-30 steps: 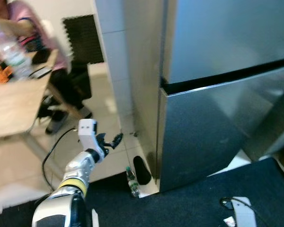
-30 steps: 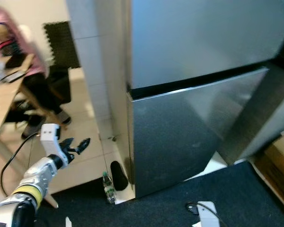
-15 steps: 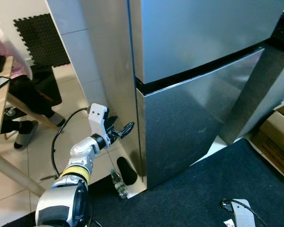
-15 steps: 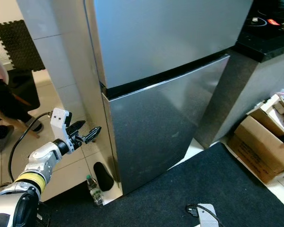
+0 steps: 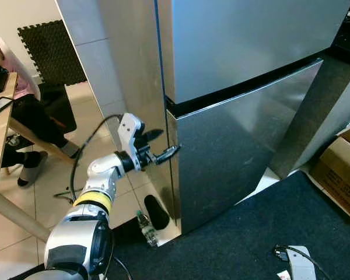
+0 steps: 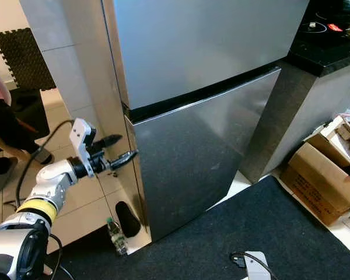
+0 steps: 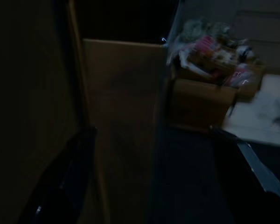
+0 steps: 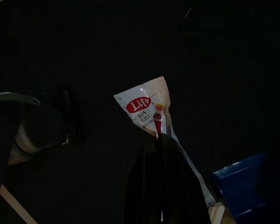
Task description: Restocking fridge
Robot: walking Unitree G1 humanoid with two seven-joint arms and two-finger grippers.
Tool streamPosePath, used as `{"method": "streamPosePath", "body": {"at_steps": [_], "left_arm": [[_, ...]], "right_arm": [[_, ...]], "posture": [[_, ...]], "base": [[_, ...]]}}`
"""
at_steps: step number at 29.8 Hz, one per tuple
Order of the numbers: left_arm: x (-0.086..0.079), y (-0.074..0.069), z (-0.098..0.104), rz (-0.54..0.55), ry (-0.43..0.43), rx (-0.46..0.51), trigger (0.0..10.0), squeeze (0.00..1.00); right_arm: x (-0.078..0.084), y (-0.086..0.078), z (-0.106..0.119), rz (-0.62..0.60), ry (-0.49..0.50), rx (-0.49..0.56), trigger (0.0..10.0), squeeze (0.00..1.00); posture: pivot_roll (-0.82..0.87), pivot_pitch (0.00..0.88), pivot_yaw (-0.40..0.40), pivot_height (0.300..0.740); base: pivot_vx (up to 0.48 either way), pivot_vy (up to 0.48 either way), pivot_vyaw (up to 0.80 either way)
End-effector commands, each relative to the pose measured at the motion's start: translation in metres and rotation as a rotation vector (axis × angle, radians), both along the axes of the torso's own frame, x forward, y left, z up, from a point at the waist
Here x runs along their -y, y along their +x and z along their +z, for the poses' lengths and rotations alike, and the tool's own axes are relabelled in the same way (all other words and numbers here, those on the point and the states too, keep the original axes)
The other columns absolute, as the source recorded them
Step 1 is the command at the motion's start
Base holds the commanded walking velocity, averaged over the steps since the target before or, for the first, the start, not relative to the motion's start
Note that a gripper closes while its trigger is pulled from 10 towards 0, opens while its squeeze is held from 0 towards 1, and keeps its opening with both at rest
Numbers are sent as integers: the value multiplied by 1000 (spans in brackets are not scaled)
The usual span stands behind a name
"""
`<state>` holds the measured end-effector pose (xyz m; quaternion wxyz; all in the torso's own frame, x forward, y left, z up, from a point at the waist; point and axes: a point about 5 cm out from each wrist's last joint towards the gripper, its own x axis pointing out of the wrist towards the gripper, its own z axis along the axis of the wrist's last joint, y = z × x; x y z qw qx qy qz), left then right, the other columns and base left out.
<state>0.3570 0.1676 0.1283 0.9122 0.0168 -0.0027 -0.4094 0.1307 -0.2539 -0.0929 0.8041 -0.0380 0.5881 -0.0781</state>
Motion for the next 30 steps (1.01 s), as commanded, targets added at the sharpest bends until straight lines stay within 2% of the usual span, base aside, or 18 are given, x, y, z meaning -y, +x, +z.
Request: {"method": "streamPosePath", "body": {"at_steps": [1,6,7,11,14,15,20,26,30], "left_arm": [[-9,3,1,76,42,12,10000,0],[-4,4,2,75,9,16,10000,0],[3,4,4,33,-13,21,10000,0],[12,6,10,-16,-35,30,10000,0],[15,7,12,-30,-43,31,10000,0],[22,9,19,-83,-62,37,10000,0],[28,13,30,-130,-61,53,10000,0],[29,22,45,-84,-34,81,10000,0],[31,25,50,-57,-39,91,10000,0]], "right_arm": [[0,1,1,-12,2,11,10000,0],[1,1,1,-9,0,13,10000,0],[2,2,1,2,-7,15,10000,0],[6,1,2,20,-20,14,10000,0],[8,0,3,20,-24,14,10000,0],[14,-2,4,16,-35,13,10000,0],[23,-9,5,0,-49,9,10000,0],[29,-19,4,-31,-55,-4,10000,0],[31,-20,4,-34,-57,-5,10000,0]], "posture": [[-50,0,37,740],[-55,0,36,740],[-72,46,39,740],[-94,89,43,740],[-97,95,43,740],[-124,126,43,740],[-160,151,48,740],[-176,164,39,740],[-177,167,38,740]], "base": [[0,0,0],[0,0,0],[0,0,0],[0,0,0],[0,0,0],[0,0,0],[0,0,0],[0,0,0],[0,0,0]]}}
